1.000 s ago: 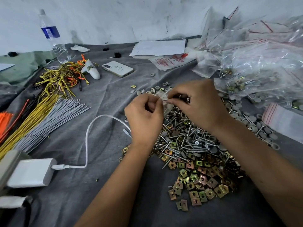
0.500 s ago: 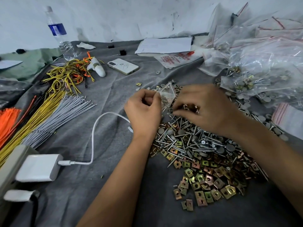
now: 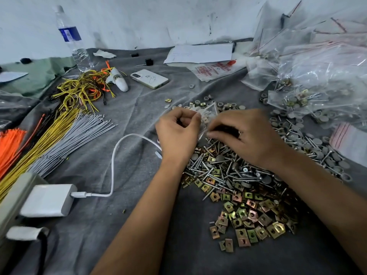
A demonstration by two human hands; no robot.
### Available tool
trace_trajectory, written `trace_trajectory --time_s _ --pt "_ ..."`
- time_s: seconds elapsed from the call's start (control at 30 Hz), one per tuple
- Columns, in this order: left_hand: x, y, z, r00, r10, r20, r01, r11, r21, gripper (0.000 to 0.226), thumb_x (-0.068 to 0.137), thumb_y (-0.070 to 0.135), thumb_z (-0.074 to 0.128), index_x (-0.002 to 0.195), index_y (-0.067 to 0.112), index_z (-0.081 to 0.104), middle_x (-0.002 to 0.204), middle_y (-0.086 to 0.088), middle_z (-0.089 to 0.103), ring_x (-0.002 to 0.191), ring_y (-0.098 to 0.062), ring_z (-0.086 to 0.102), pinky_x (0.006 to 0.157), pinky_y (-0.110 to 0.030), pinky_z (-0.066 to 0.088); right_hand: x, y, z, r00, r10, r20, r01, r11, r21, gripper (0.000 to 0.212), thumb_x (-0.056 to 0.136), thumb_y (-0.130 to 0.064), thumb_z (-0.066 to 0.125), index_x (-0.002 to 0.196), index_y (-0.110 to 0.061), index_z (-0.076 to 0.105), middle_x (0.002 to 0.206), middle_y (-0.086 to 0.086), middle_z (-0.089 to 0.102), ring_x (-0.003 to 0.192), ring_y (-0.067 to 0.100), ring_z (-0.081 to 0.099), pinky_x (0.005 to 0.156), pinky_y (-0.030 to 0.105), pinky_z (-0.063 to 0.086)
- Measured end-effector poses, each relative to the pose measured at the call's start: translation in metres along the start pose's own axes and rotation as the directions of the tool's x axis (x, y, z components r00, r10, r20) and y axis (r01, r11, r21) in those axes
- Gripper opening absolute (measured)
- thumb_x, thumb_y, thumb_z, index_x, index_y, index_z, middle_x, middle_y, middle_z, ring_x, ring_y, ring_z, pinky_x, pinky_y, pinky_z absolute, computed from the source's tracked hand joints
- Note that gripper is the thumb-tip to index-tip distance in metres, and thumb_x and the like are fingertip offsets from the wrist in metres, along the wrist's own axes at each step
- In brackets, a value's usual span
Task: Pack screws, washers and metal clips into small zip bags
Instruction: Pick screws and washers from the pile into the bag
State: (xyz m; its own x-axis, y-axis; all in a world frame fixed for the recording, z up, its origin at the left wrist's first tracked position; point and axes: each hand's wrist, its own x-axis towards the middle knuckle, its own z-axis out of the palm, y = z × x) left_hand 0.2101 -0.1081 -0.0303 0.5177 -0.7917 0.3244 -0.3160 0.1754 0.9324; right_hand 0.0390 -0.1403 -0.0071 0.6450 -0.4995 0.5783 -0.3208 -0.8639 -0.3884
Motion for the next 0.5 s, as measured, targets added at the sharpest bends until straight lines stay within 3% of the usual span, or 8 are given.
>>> trace_trajectory --time_s 0.1,0.2,0.27,0.5 --pt "-0.0022 0.0007 0.0004 0.999 0.033 0.044 -0.034 0.999 0.024 0.012 0.090 0.013 0.077 0.079 0.017 0.075 0.055 0.009 0.060 0.051 -0.009 0.053 0.052 -0.025 0.044 0.0004 0.0053 -0.0034 0.989 0.004 -0.145 -0.014 0.997 -0.070 0.013 0.090 -0.017 0.079 0.100 -0.009 0.077 0.096 0.000 0.075 0.085 0.011 0.067 0.080 0.026 0.055" --pt "-0.0033 0.0019 0.0014 0.993 0.066 0.094 -0.070 0.997 0.038 0.011 0.089 0.013 0.078 0.079 0.015 0.075 0.061 -0.003 0.065 0.054 -0.011 0.052 0.053 -0.028 0.043 0.0002 0.0081 -0.0037 0.986 0.009 -0.167 -0.031 0.991 -0.131 0.013 0.088 -0.016 0.080 0.098 -0.008 0.078 0.093 0.003 0.074 0.083 0.015 0.067 0.076 0.033 0.055" --pt "-0.0036 0.0022 0.0021 0.991 0.077 0.106 -0.082 0.996 0.042 0.011 0.088 0.013 0.079 0.078 0.015 0.076 0.060 0.001 0.063 0.054 -0.008 0.050 0.053 -0.026 0.042 0.0006 0.0088 -0.0036 0.988 0.022 -0.152 -0.044 0.988 -0.146 0.014 0.086 -0.015 0.081 0.098 -0.008 0.079 0.093 0.004 0.075 0.084 0.015 0.068 0.077 0.032 0.056" --pt "-0.0031 0.0014 0.0010 0.996 0.028 0.089 -0.028 1.000 0.000 0.015 0.090 0.012 0.077 0.076 0.017 0.074 0.057 0.004 0.058 0.053 -0.010 0.049 0.052 -0.026 0.042 0.0009 0.0072 -0.0035 0.972 0.028 -0.233 -0.062 0.988 -0.138 0.018 0.088 -0.015 0.078 0.103 -0.006 0.075 0.095 0.002 0.076 0.083 0.003 0.064 0.081 0.004 0.045"
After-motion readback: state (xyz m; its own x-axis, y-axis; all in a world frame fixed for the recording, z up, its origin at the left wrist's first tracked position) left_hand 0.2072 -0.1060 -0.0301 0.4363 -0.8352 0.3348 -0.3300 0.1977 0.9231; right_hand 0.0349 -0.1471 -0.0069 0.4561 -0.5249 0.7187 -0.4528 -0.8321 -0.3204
